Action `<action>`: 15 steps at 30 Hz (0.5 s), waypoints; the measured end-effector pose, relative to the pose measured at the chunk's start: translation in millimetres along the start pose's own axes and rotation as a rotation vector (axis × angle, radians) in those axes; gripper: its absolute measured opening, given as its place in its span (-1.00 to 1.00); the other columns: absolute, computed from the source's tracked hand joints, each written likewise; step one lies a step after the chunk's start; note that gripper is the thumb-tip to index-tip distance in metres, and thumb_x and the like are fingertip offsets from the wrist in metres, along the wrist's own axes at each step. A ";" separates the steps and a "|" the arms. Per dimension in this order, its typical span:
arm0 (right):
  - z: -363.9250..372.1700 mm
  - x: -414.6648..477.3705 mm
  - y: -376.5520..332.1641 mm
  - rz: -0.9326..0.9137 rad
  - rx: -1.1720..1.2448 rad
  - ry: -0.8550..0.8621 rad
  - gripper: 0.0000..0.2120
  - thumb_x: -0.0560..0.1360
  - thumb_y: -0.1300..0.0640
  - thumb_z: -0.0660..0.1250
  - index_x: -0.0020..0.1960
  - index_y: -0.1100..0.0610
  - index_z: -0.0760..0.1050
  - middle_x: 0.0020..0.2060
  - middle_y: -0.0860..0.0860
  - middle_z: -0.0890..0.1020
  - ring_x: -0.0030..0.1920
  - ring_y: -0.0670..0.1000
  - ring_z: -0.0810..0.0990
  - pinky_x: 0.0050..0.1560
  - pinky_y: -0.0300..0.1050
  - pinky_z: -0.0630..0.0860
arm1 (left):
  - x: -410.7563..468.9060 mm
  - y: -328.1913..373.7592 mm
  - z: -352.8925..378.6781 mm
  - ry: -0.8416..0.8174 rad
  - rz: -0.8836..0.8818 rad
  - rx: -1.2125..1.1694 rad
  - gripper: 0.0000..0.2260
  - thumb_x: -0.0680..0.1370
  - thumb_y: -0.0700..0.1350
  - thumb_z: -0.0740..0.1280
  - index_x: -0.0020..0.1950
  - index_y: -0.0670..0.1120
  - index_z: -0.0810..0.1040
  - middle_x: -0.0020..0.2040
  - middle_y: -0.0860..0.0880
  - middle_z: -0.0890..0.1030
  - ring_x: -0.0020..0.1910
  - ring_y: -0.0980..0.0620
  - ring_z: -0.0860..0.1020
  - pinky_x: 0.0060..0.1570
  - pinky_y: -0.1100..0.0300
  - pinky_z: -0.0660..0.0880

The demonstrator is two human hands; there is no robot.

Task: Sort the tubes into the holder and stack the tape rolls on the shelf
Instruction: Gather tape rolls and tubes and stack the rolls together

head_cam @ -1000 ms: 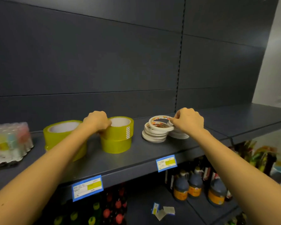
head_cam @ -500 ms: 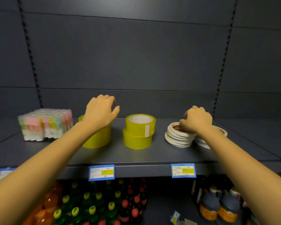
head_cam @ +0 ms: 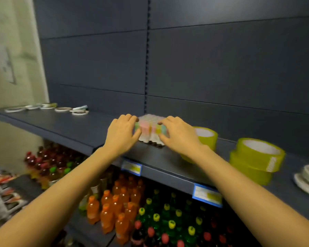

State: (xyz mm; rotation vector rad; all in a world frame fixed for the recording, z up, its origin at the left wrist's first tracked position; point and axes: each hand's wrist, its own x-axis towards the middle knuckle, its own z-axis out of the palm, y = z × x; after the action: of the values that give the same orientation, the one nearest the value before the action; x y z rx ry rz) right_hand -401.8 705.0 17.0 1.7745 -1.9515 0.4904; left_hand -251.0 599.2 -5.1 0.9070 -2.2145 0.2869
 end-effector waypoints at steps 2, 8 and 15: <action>19.7 24.4 -34.4 -0.056 0.044 -0.018 -0.59 0.56 -0.02 0.18 0.38 0.04 0.34 0.33 0.01 0.42 0.31 0.06 0.37 0.18 -0.05 0.37 | -11.2 -43.3 -6.9 -0.027 -0.051 0.063 -0.67 0.59 0.01 0.16 0.28 -0.11 0.43 0.21 -0.08 0.51 0.18 -0.08 0.45 0.11 0.06 0.34; 76.3 90.7 -135.7 -0.122 0.084 -0.143 -0.53 0.59 -0.07 0.13 0.45 0.05 0.23 0.36 0.02 0.37 0.34 0.09 0.33 0.14 0.02 0.44 | -39.9 -171.1 -28.1 -0.168 -0.162 0.205 -0.63 0.60 0.07 0.11 0.32 -0.08 0.38 0.26 -0.06 0.46 0.22 -0.06 0.42 0.17 0.07 0.35; 130.3 169.6 -236.1 -0.098 0.095 -0.196 -0.52 0.60 -0.07 0.10 0.47 0.05 0.20 0.39 0.02 0.34 0.36 0.07 0.32 0.16 0.01 0.42 | -51.5 -303.8 -48.1 -0.200 -0.182 0.266 -0.64 0.59 0.07 0.11 0.31 -0.08 0.38 0.25 -0.06 0.47 0.24 -0.06 0.42 0.18 0.06 0.33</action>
State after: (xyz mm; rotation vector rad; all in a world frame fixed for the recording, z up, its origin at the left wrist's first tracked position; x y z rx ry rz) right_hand -190.7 467.7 -7.7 2.0351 -1.9870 0.3949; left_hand 7.7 426.2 -24.5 1.3233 -2.2891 0.4277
